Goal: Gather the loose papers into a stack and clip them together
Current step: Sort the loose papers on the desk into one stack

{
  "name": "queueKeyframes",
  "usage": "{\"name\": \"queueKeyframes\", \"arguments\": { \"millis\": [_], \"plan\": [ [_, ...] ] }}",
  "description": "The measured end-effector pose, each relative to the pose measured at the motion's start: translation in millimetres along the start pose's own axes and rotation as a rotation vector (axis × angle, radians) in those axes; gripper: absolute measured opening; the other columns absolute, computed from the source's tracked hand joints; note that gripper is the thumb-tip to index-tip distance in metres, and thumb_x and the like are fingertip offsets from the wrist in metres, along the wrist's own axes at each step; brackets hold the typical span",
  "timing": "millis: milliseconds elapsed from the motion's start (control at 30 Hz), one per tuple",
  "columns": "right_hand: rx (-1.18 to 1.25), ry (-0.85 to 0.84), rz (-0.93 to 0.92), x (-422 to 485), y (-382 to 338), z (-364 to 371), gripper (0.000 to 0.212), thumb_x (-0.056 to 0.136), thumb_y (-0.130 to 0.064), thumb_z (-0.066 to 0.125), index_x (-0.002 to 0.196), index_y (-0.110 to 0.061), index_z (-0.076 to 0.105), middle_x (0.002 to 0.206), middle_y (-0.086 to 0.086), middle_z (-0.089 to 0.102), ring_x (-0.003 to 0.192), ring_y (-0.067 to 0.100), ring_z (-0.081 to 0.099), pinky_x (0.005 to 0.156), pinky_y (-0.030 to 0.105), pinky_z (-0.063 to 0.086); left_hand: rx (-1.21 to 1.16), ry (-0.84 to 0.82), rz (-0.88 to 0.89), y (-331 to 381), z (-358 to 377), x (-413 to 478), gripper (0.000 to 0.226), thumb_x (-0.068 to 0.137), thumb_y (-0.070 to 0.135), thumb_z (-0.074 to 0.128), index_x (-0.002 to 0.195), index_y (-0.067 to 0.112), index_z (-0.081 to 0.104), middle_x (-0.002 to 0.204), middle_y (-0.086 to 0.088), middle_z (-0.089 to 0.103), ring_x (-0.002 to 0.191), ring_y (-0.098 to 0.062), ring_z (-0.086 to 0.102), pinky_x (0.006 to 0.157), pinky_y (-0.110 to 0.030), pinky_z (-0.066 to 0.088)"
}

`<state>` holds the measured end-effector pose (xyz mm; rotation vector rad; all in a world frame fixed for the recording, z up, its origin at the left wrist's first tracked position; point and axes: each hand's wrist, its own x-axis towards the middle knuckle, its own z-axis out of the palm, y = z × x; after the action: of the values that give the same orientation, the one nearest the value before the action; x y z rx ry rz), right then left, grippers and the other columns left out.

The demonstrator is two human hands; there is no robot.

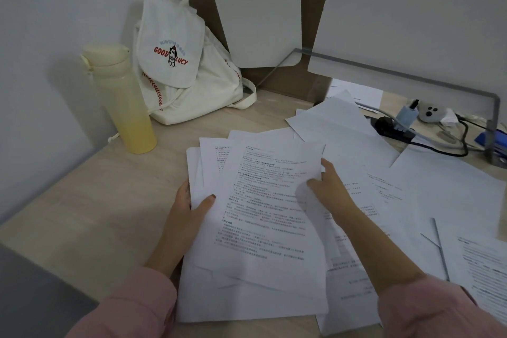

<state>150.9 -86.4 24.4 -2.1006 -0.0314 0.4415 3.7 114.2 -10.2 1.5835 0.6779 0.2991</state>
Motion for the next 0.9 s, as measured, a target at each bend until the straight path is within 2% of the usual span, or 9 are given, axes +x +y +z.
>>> {"name": "queueKeyframes", "arguments": {
  "millis": [133,267,333,467,533,600,700,800,900],
  "plan": [
    [0.164,-0.057,0.092,-4,3,6,0.05,0.09,-0.009,0.051,0.138,-0.011,0.037,0.126,0.006,0.053,0.11,0.025,0.052,0.092,0.035,0.043,0.09,-0.007,-0.024,-2,-2,-1,0.039,0.089,0.019,0.055,0.127,0.017,0.044,0.116,-0.001,0.059,0.099,-0.018,0.058,0.081,-0.034,0.047],
    [0.222,-0.123,0.166,-17,14,2,0.032,0.088,-0.008,0.054,0.119,-0.002,0.054,0.116,0.018,0.061,0.105,0.035,0.059,0.085,0.04,0.047,-0.018,-0.061,-0.022,3,-3,-8,0.04,0.09,0.008,0.052,0.129,0.017,0.047,0.109,0.006,0.06,0.101,-0.016,0.058,0.08,-0.028,0.045],
    [0.249,-0.168,0.163,-24,19,-2,0.027,0.088,-0.008,0.054,0.114,-0.004,0.057,0.111,0.016,0.064,0.102,0.034,0.06,0.086,0.041,0.048,-0.106,-0.092,-0.01,6,-1,-16,0.039,0.09,0.006,0.053,0.126,0.021,0.05,0.107,0.012,0.063,0.1,-0.012,0.061,0.078,-0.026,0.048],
    [0.397,-0.176,0.129,-32,30,-14,0.043,0.086,-0.016,0.061,0.126,-0.009,0.048,0.129,0.001,0.055,0.116,0.023,0.053,0.104,0.041,0.039,-0.281,-0.124,0.033,22,5,-31,0.034,0.088,0.004,0.054,0.113,0.027,0.059,0.097,0.012,0.073,0.089,-0.007,0.069,0.067,-0.019,0.055],
    [0.477,-0.178,0.107,-38,28,-24,0.05,0.082,-0.02,0.067,0.128,-0.011,0.048,0.13,-0.001,0.056,0.116,0.021,0.053,0.106,0.042,0.038,-0.327,-0.135,0.075,37,9,-37,0.032,0.088,0.004,0.054,0.106,0.029,0.061,0.094,0.012,0.074,0.085,-0.006,0.07,0.063,-0.018,0.055],
    [0.526,-0.168,0.069,-43,24,-36,0.061,0.078,-0.022,0.07,0.133,-0.012,0.047,0.129,0.005,0.059,0.113,0.024,0.058,0.098,0.042,0.046,-0.354,-0.156,0.122,53,12,-44,0.031,0.088,0.005,0.055,0.102,0.031,0.062,0.094,0.012,0.075,0.085,-0.006,0.07,0.064,-0.019,0.056],
    [0.543,-0.1,-0.111,-60,4,-61,0.036,0.087,-0.006,0.056,0.122,-0.015,0.056,0.114,0.004,0.067,0.095,0.019,0.065,0.073,0.028,0.052,-0.385,-0.204,0.196,77,15,-52,0.031,0.087,0.005,0.054,0.104,0.03,0.063,0.1,0.008,0.074,0.091,-0.01,0.07,0.072,-0.025,0.057],
    [0.581,-0.011,-0.298,-79,-15,-87,0.038,0.089,-0.005,0.052,0.123,-0.02,0.056,0.112,-0.003,0.069,0.097,0.017,0.067,0.073,0.027,0.051,-0.335,-0.194,0.336,104,16,-59,0.032,0.083,0.005,0.058,0.109,0.024,0.063,0.1,0.008,0.074,0.092,-0.009,0.069,0.07,-0.021,0.055],
    [0.586,0.047,-0.446,-98,-29,-106,0.039,0.089,-0.005,0.052,0.124,-0.022,0.056,0.111,-0.008,0.07,0.097,0.011,0.067,0.072,0.023,0.053,-0.295,-0.177,0.454,127,22,-64,0.03,0.082,0.001,0.055,0.098,0.025,0.062,0.083,0.017,0.073,0.078,0.002,0.067,0.062,-0.012,0.051]
  ]
}}
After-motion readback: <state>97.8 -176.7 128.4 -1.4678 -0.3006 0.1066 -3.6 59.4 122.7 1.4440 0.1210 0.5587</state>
